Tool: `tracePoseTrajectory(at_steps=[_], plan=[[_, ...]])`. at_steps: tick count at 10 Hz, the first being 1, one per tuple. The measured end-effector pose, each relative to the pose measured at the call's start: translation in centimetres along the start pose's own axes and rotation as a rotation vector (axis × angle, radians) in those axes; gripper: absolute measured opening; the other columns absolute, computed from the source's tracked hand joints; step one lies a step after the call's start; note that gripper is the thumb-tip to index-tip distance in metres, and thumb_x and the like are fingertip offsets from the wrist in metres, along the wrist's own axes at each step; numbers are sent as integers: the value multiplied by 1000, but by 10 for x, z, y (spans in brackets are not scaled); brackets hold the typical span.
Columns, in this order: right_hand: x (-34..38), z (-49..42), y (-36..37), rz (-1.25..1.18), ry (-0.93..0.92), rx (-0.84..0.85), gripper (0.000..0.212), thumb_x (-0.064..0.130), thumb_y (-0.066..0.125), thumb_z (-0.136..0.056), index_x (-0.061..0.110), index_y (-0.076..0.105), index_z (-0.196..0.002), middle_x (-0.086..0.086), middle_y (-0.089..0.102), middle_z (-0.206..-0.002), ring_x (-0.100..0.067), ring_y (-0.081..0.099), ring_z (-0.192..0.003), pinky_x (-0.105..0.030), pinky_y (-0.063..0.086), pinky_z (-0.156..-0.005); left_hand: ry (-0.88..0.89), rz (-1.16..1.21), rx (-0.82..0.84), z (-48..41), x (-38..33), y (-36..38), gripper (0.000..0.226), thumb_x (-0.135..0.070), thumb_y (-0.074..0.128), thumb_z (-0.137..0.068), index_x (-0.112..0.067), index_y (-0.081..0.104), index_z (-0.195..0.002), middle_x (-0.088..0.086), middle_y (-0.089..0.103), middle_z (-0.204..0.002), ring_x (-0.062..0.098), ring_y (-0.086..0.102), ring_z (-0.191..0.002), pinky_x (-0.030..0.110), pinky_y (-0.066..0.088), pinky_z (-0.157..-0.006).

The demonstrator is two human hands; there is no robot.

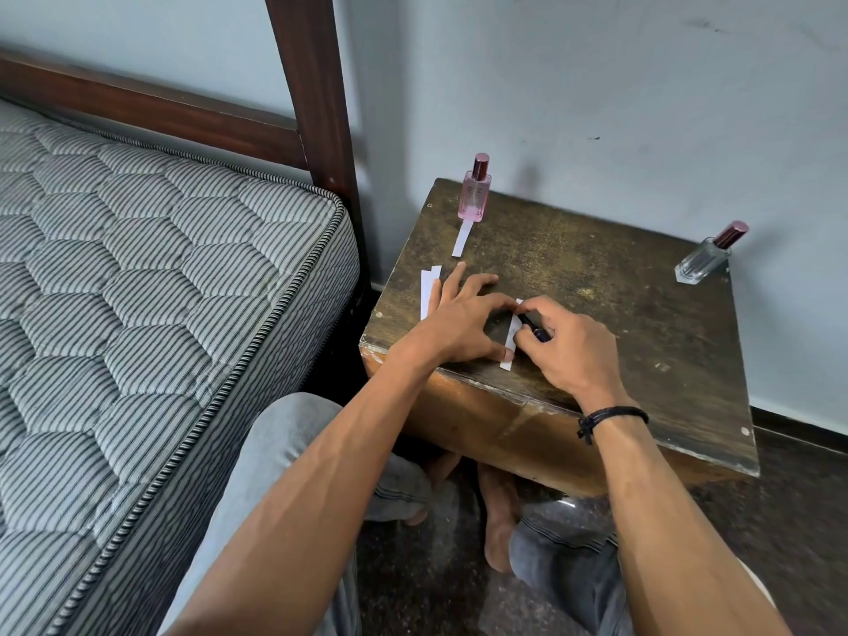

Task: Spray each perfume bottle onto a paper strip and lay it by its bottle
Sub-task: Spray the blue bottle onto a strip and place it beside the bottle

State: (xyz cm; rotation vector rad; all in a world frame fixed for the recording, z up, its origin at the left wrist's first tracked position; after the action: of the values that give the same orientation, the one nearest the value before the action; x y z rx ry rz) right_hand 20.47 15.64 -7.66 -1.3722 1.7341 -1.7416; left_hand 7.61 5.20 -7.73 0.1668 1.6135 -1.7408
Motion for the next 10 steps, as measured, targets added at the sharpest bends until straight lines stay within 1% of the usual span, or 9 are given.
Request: tracePoseTrajectory(at_steps=[2,3,5,6,8,9,10], plan=[[0,-1,1,14,-6,-19,17,40,65,-93,35,67,-109,14,46,-51,-16,48,-50,-27,31,-48,-1,-5,2,-1,0,1,72,-45,79,-77,-41,47,-142,-6,15,-164,26,-18,-152,56,-10,-121],[-1,-1,2,13,-4,-21,17,41,66,-94,35,66,-110,16,46,-51,-18,50,-51,-27,31,-49,2,-7,-3,-1,0,1,72,-45,80,-77,-41,47,-142,-6,15,-164,26,-18,-152,57,-9,-121],[-2,0,2,17,-2,-7,22,44,65,-94,38,64,-116,14,53,-57,-23,60,-58,-30,41,-53,3,10,-6,0,0,0,72,-43,80,-77,-41,48,-142,-5,16,-164,26,-17,-152,56,-8,-121],[-1,-1,3,16,1,-13,21,44,65,-94,37,65,-114,16,49,-54,-22,57,-55,-30,39,-52,2,7,-8,-1,0,0,73,-43,80,-77,-41,48,-142,-5,17,-163,26,-17,-152,56,-8,-121],[0,0,3,9,20,-11,19,42,64,-95,36,65,-112,17,47,-53,-23,57,-55,-30,35,-52,0,7,-5,1,-1,0,73,-43,80,-77,-40,48,-142,-5,16,-163,26,-17,-152,57,-8,-121],[1,1,1,4,32,19,22,43,63,-95,36,64,-116,15,50,-55,-20,55,-55,-30,37,-53,0,7,-4,1,-1,-1,74,-43,80,-77,-40,47,-142,-5,17,-163,25,-17,-152,57,-7,-121],[-1,0,-4,-79,65,71,23,43,64,-95,40,65,-117,6,72,-79,-26,71,-78,-32,49,-62,14,25,-20,3,-3,-3,75,-43,82,-75,-37,49,-142,-3,21,-162,24,-14,-153,57,-4,-121]])
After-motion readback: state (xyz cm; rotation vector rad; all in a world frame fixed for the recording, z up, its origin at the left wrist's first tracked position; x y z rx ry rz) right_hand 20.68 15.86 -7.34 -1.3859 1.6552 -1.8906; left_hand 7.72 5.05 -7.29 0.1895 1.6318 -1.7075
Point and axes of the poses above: each hand's wrist, its own z-axis away from the middle knuckle, its own y-axis out of the palm, x = y × z, the point moved 5 cm from there along -z, towards the middle knuckle
